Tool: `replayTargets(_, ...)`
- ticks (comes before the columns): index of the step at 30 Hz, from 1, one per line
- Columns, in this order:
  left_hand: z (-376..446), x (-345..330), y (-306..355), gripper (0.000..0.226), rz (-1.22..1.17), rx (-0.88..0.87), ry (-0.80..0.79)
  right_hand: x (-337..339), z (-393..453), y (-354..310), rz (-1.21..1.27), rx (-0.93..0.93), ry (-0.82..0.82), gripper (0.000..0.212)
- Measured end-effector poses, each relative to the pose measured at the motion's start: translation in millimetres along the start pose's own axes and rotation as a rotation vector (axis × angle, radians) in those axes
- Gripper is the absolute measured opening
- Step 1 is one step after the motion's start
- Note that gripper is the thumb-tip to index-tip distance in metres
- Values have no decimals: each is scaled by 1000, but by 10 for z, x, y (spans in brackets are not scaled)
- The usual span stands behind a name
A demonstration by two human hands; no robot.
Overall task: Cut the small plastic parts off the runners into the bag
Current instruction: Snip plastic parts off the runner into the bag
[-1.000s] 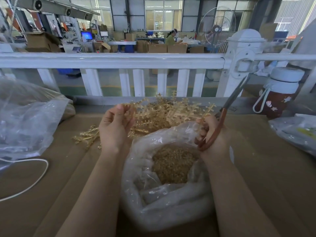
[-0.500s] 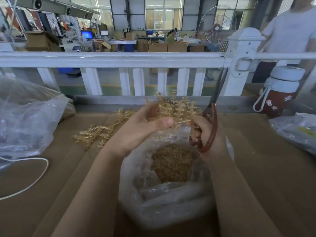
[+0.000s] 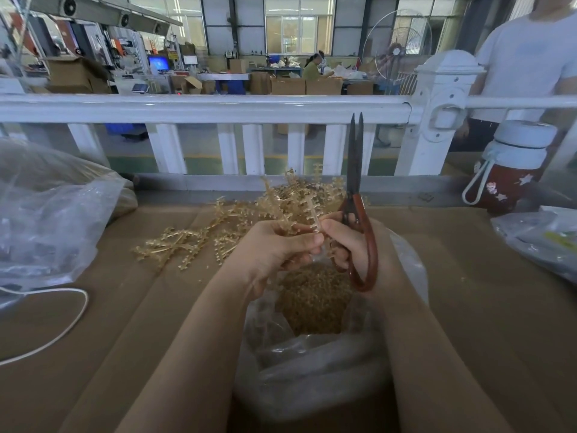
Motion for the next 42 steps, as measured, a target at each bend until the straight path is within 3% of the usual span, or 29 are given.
replayTargets(3, 18, 16, -5, 7, 1, -16, 70, -16, -4, 5, -4, 4, -8, 16)
replayTargets(15, 18, 90, 11, 12, -140, -89, 146, 4, 7, -16, 51, -58, 0, 21)
replayTargets(19, 0, 46, -3, 8, -16, -443, 423, 21, -5, -13, 59, -12, -61, 39)
replayTargets(22, -11, 36, -25, 5, 342, -774, 687, -23, -21, -25, 64, -16, -104, 40)
replayTargets(25, 3, 9, -63, 12, 695, -1093, 772, -72, -35, -72, 73, -38, -137, 36)
replayTargets(27, -5, -13, -64, 15, 807, -1195, 783, -80, -32, -103, 52, -49, -142, 29)
replayTargets(29, -5, -26, -50, 22, 818, -1144, 771, -63, -21, -111, 10, -63, -130, 25)
replayTargets(30, -1, -24, -38, 33, 786, -1035, 721, -57, -17, -108, -19, -67, -120, 26)
replayTargets(31, -1, -15, -28, 46, 714, -866, 614, -54, -18, -107, -37, -71, -107, 25)
replayTargets(33, 4, 35, -21, 72, 496, -471, 240, -50, -21, -96, -34, -76, -70, 20)
replayTargets(36, 13, 154, -13, 97, 264, -190, -151, -44, -30, -92, -44, -51, -41, 18)
replayTargets(37, -1, 169, -6, 97, 228, -165, -185, -47, -32, -90, -29, -47, -45, 17)
replayTargets(39, -14, 175, 8, 93, 210, -159, -94, -62, -32, -88, 3, -56, -66, 14)
replayTargets(42, 25, 144, -4, 62, 232, -145, 21, -70, -24, -70, 37, -69, -73, 17)
Point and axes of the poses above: each hand's wrist, its own z-axis towards the middle knuckle, its own x-axis out of the back of the hand, y = z × x, the point moved 1 cm from there along z, towards the middle knuckle, and after that the axes turned 15 degrees about x, right-handed, at the moved point
